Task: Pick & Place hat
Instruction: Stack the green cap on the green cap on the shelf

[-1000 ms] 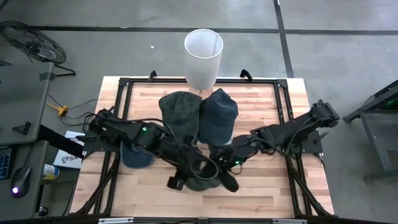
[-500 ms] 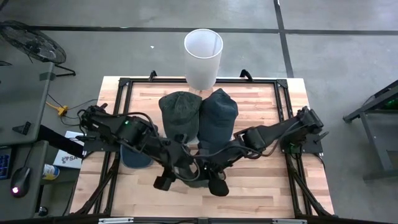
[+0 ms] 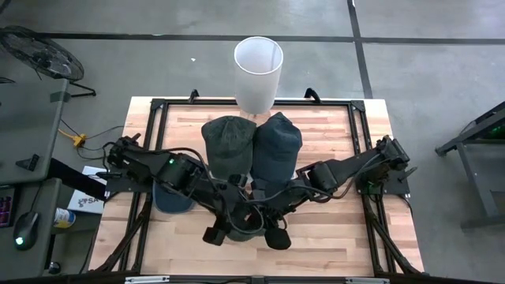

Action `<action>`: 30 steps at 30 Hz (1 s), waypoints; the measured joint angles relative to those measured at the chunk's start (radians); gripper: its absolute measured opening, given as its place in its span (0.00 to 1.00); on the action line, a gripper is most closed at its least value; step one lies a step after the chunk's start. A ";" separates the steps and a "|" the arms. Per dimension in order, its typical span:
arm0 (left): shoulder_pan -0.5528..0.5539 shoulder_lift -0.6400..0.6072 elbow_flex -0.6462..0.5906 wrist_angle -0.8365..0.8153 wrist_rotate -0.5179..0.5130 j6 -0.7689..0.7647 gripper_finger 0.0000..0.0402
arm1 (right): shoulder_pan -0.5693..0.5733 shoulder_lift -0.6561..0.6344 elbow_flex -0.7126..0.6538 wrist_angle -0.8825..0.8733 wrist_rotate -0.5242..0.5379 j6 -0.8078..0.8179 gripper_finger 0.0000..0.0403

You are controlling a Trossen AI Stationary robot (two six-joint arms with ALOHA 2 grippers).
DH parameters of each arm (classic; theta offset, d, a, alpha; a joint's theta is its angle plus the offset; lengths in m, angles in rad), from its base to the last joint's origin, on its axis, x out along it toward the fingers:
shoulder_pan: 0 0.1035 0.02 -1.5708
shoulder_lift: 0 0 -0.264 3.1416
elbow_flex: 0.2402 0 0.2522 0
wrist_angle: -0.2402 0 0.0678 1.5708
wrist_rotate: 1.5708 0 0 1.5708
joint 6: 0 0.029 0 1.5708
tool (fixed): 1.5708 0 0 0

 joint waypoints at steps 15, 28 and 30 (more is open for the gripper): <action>0.000 0.000 -0.001 0.000 0.019 -0.013 0.24 | 0.002 0.000 0.000 -0.014 0.001 0.008 0.04; 0.001 0.000 -0.001 -0.003 0.046 -0.016 0.02 | 0.002 0.000 0.000 -0.016 0.008 0.009 0.04; 0.001 0.000 -0.001 -0.003 0.046 -0.016 0.01 | 0.002 0.000 0.000 -0.016 0.008 0.009 0.07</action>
